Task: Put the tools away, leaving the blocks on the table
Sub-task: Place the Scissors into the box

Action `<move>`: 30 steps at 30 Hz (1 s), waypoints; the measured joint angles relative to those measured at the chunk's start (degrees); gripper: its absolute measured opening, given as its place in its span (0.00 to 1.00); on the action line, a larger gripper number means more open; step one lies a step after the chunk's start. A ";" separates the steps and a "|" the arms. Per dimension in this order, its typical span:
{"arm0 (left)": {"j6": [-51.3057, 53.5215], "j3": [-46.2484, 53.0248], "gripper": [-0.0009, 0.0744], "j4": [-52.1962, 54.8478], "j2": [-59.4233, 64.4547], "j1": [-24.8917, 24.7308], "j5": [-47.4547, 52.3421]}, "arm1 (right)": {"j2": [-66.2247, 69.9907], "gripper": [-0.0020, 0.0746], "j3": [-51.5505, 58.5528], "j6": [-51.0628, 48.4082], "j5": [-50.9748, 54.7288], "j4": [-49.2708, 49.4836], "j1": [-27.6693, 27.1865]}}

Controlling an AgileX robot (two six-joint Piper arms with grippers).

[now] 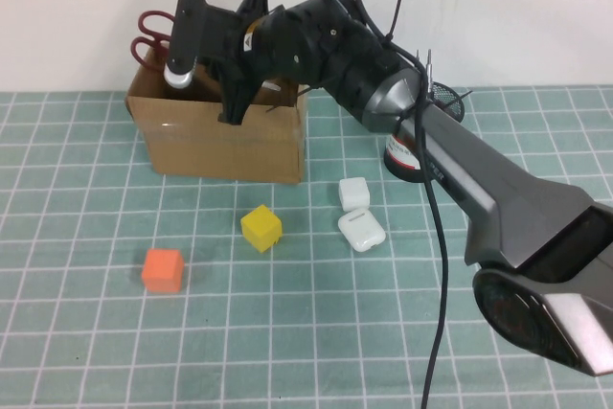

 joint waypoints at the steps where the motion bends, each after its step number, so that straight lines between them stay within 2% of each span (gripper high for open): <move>1: 0.00 0.00 0.01 0.00 0.00 0.00 0.00 | 0.13 0.10 0.00 0.32 0.13 -0.39 0.00; 9: 0.00 0.00 0.01 0.00 0.00 0.00 0.00 | 0.25 0.10 0.00 0.91 4.48 -2.45 0.00; 10: 0.00 0.00 0.01 0.00 0.00 0.00 0.00 | -4.49 0.10 0.00 0.91 4.61 -2.81 -0.32; 11: 0.00 0.00 0.01 0.00 0.00 0.00 0.00 | 0.28 0.10 0.00 0.91 4.70 -3.10 0.00; 13: 0.00 0.00 0.01 0.00 0.00 0.00 0.00 | 0.28 0.10 0.00 0.91 5.00 -3.97 0.00; 14: 0.00 0.00 0.01 0.00 0.00 0.00 0.00 | -4.49 0.10 0.00 0.91 5.00 -4.24 -0.32; 15: 0.00 0.00 0.01 0.00 0.00 0.00 0.00 | 0.28 0.10 0.00 0.91 5.00 -4.49 0.00; 23: 0.00 0.00 0.01 0.00 0.00 0.00 0.00 | 0.28 0.10 0.00 1.85 5.05 -4.74 0.00; 26: 0.00 0.00 0.01 0.00 0.00 0.00 0.00 | 0.28 0.14 0.00 2.54 5.05 -4.74 0.00; 30: 0.00 0.00 0.01 0.00 0.00 0.00 0.00 | 0.28 0.24 0.00 2.78 5.05 -4.74 0.00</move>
